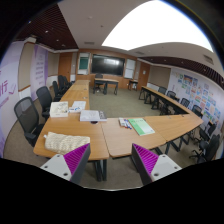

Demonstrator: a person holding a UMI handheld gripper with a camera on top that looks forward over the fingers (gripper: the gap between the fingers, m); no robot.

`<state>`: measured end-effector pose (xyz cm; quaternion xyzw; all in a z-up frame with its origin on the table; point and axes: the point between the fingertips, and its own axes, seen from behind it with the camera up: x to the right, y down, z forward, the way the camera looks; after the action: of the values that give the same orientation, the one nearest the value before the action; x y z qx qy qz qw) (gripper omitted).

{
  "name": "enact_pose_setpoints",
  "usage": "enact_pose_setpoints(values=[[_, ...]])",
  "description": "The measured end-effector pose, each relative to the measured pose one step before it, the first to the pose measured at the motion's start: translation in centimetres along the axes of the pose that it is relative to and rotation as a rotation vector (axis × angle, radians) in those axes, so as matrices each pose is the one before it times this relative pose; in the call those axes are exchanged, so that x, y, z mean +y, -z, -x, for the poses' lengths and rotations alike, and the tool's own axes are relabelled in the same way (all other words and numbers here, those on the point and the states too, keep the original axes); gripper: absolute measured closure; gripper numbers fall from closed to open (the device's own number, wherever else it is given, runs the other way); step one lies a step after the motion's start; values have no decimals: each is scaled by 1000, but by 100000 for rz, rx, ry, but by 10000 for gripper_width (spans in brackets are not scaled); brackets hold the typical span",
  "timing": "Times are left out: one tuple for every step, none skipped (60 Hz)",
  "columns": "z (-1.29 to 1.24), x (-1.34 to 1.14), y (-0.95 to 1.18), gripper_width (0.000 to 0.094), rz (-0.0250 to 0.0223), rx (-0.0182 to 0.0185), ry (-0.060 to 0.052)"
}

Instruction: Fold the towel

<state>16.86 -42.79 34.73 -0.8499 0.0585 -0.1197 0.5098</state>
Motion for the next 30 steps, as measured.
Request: enact_pose_setpoints(values=[[30,306,-192,85,231,-62,-313],[34,167,-28,83,324,97,-80],[41,226,-50,86,369,145,-17],[43,101,111,84,480,340,257],[88,340,-109,85,478,166,95],[128,367,-124,84,568,149,152],[163,405,-170,83,643,162,151],[-15,340,-117,84,660,112,147],[610,744,-501,84,579,197,61],[302,462,-274,85,845,128,68],[348,538,-243,84,984,-44,56],[132,379,80,83,1121,-120,46],[383,534,-215,85,913,-109,-126],[444,536,-251,85,855,-145,-182],[471,556,-245,83,950,-239,-242],[548,607,-223,85,1028,-412,-204],[632,575,-242,86,1035,-629,-195],[659,610,-229,86,1038,-639,-230],[644,631,-194,90,1026,-578,-309],[491,421,45,87,1207,-727,-285],[1126,738,-846,86,602,-678,-298],[716,452,95,89,1032,-945,-263],[1023,525,-331,89,632,-1031,-178],[1225,555,-913,90,303,-1079,-12],[1045,441,-373,90,579,-1090,130],[883,287,93,88,701,-1101,205],[1120,289,-441,90,122,-943,244],[1128,268,-464,85,-18,-859,146],[1171,266,-514,86,91,-835,48],[1298,144,-965,85,184,-744,-37]])
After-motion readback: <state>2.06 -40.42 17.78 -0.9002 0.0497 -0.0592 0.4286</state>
